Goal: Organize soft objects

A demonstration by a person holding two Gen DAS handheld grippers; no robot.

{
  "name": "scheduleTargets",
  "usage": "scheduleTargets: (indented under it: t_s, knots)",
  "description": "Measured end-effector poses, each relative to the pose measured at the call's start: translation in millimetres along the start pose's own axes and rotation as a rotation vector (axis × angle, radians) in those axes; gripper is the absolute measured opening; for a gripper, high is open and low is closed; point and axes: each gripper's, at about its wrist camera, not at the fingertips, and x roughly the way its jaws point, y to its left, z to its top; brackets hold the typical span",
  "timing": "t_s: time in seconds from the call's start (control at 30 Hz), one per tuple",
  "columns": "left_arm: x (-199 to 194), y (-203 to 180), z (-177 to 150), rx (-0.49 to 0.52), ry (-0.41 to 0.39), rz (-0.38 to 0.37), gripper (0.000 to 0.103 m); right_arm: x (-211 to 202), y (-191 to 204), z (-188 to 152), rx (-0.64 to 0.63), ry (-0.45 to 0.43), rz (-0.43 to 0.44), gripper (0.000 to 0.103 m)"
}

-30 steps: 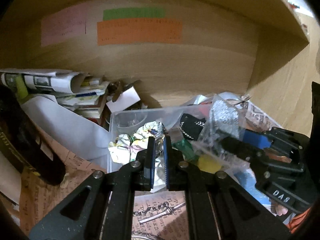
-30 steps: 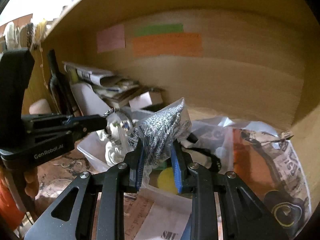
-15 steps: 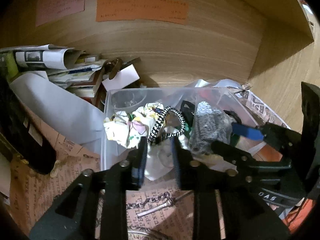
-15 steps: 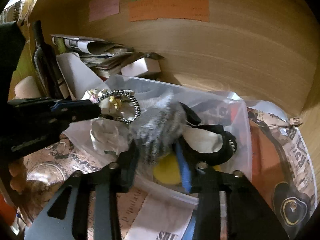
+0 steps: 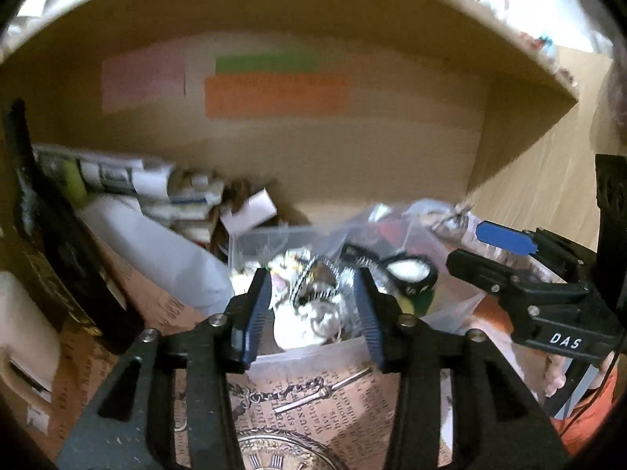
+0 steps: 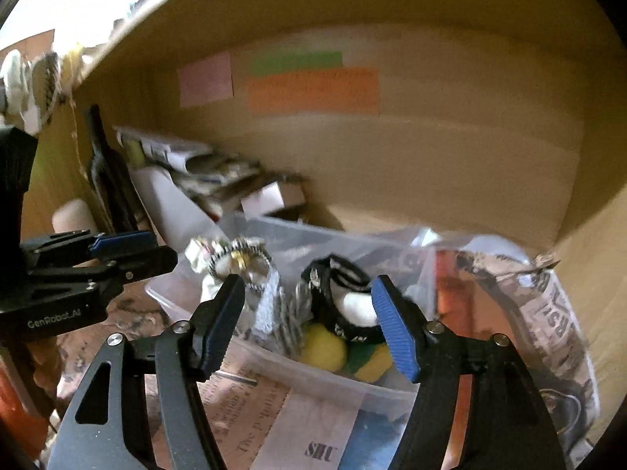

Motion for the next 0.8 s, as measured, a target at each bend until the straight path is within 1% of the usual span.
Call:
scheduleTargets:
  t_s: [0.17, 0.23, 0.4, 0.5, 0.53, 0.6, 0.7, 0.73, 0.8]
  knots:
    - [-32.4, -8.8, 5.7, 0.012, -0.104, 0.002, 0.054, -38.2, 3.1, 10.3, -0.006, -0.1, -0.013, 0.065]
    - [-44.0, -12.2, 6.9, 0.017, -0.141, 0.001, 0.058, -53.2, 4.9, 13.9, -0.008, -0.143, -0.021, 0.069]
    - [-66.9, -16.4, 6.8, 0.024, -0.21, 0.0, 0.07, -83.1, 8.6, 18.3, -0.01, -0.227, -0.035, 0.075]
    - [-81.5, -17.5, 6.0, 0.01, -0.241, 0.005, 0.076, -95.1, 11.7, 18.0, -0.013, -0.26, -0.042, 0.081]
    - [-86.4, -18.0, 5.9, 0.007, -0.247, 0.002, 0.079, -97.9, 12.9, 17.7, -0.016, -0.267, -0.044, 0.083]
    - [-92.2, -17.8, 5.1, 0.002, -0.261, 0.002, 0.08, -102.9, 16.3, 16.7, -0.026, -0.281, -0.053, 0.085]
    - [-100.8, -19.7, 3.9, 0.009, -0.281, 0.009, 0.083, -111.1, 20.4, 14.9, -0.035, -0.301, -0.06, 0.093]
    - [-104.0, -20.1, 3.0, 0.01, -0.288, 0.011, 0.086, -113.0, 21.7, 14.5, -0.035, -0.307, -0.059, 0.096]
    - [-109.6, -21.0, 1.9, 0.009, -0.301, 0.013, 0.09, -116.7, 24.1, 13.5, -0.036, -0.313, -0.055, 0.098]
